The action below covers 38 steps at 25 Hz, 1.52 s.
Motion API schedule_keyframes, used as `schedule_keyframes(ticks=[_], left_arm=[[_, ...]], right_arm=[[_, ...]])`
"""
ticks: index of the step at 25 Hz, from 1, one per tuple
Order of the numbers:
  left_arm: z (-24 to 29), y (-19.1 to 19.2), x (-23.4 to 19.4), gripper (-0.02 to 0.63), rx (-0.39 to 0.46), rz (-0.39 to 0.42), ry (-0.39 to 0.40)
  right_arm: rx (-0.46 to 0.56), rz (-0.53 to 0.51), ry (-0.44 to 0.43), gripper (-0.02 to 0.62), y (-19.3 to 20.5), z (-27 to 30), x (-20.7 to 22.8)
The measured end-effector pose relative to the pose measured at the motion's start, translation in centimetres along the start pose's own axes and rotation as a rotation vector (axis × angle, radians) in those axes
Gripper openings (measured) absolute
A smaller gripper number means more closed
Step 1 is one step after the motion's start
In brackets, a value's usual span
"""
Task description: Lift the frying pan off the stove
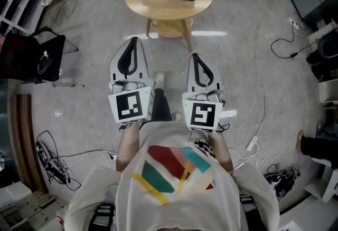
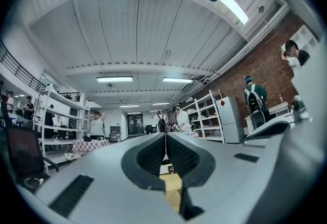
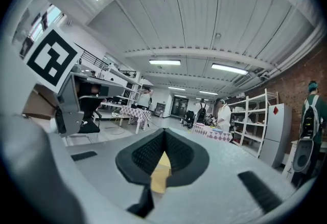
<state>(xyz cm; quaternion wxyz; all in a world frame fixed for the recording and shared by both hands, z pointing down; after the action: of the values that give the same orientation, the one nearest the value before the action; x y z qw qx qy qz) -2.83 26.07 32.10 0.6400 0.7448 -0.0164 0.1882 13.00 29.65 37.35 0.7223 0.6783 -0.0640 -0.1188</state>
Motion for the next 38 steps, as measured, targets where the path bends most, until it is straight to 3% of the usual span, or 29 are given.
schedule_keyframes(ticks=[4,7,18,21,25,33,38], left_arm=[[0.9,-0.1,0.3,0.006,0.008,-0.001,0.019],[2.1,-0.3,-0.1,0.006,0.024,-0.016,0.002],[8.6,1.9,-1.7,0.006,0.037,-0.029,0.054],[11.2,2.6,-2.5,0.006,0.078,-0.027,0.051],[14.7,3.5,-3.7,0.006,0.039,-0.048,0.082],[22.8,5.2,-8.4,0.006,0.072,-0.08,0.085],[29.3,5.7,-10.9,0.006,0.063,-0.095,0.127]], right_arm=[[0.042,0.0,0.021,-0.005,0.2,0.6,0.8],[0.044,0.005,0.041,-0.005,0.1,1.4,1.5],[0.036,-0.001,0.078,-0.005,0.1,7.3,2.7],[0.031,0.003,0.086,-0.005,0.2,9.9,2.9],[0.009,0.026,0.081,-0.005,0.5,13.7,2.8],[0.012,0.025,0.084,-0.005,-1.8,22.9,2.3],[0.008,0.017,0.104,-0.005,-3.7,29.8,3.1]])
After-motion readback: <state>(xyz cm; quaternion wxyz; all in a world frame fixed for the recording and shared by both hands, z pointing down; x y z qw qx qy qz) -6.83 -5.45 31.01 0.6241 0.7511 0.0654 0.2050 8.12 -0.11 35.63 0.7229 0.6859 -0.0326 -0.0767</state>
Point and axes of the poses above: the fingertips, and each gripper's own axes: z forward along the fingers, x to its right, y out of its underside, the point moved 4 cm from there along -z, backward along the fingers, and after that the axes turned 9 degrees about z, right-handed, at the moved point
